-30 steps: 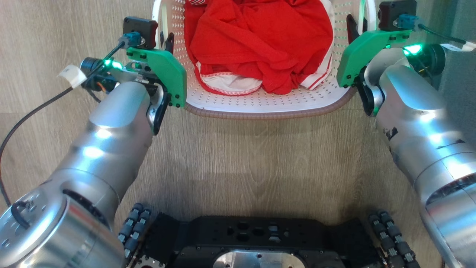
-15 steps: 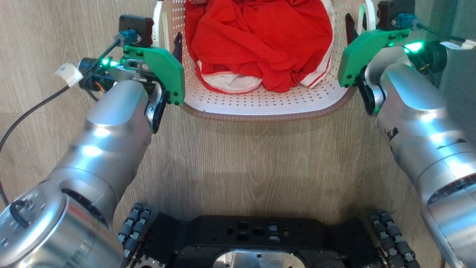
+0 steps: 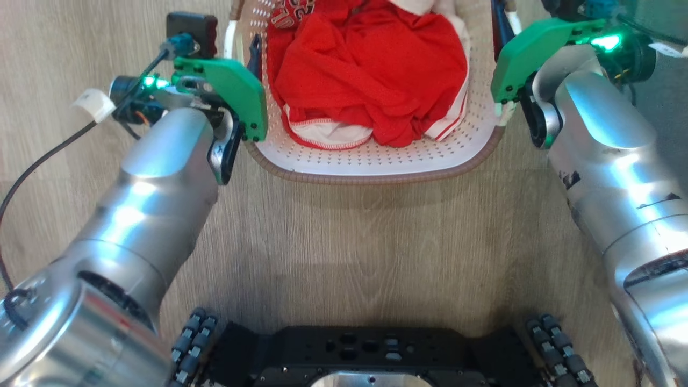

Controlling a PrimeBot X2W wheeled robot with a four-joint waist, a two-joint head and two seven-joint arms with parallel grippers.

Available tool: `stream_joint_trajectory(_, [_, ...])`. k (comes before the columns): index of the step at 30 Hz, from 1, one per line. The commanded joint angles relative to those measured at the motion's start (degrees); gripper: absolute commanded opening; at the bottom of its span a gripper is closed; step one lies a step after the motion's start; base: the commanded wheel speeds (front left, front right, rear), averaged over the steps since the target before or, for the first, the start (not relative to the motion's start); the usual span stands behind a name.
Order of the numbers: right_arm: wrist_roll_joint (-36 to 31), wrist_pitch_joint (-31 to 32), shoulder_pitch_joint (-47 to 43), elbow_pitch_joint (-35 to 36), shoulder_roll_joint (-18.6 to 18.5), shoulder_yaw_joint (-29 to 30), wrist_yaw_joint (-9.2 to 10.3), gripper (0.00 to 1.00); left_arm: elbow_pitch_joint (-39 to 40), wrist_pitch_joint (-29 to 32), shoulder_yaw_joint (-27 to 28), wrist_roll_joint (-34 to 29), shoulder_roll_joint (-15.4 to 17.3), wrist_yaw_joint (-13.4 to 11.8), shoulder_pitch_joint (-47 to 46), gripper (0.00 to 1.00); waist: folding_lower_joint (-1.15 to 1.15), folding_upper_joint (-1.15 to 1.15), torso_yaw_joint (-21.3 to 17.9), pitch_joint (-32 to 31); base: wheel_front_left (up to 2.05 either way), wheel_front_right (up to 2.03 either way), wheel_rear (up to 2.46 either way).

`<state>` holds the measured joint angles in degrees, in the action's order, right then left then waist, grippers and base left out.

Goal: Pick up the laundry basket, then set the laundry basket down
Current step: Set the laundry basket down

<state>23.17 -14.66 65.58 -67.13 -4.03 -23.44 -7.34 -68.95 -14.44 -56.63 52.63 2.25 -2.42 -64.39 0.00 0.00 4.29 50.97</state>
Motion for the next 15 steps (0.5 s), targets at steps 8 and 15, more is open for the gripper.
stream_joint_trajectory(8, [-6.76, -0.34, -7.28, 8.93, 1.15, 6.29, -0.14, 1.00, 10.82, -0.55, 8.69, -8.15, 5.66, -1.99, 6.41, 1.00, 0.00, 0.00, -0.98, -6.85, 0.00, 0.00, 0.00])
stream_joint_trajectory(15, [-9.84, -0.34, -14.91, 17.94, 1.15, 10.45, -0.14, 1.00, 19.59, -0.55, 16.96, -16.26, 7.09, -2.19, 14.81, 1.00, 0.00, 0.00, -1.17, -13.87, 0.00, 0.00, 0.00])
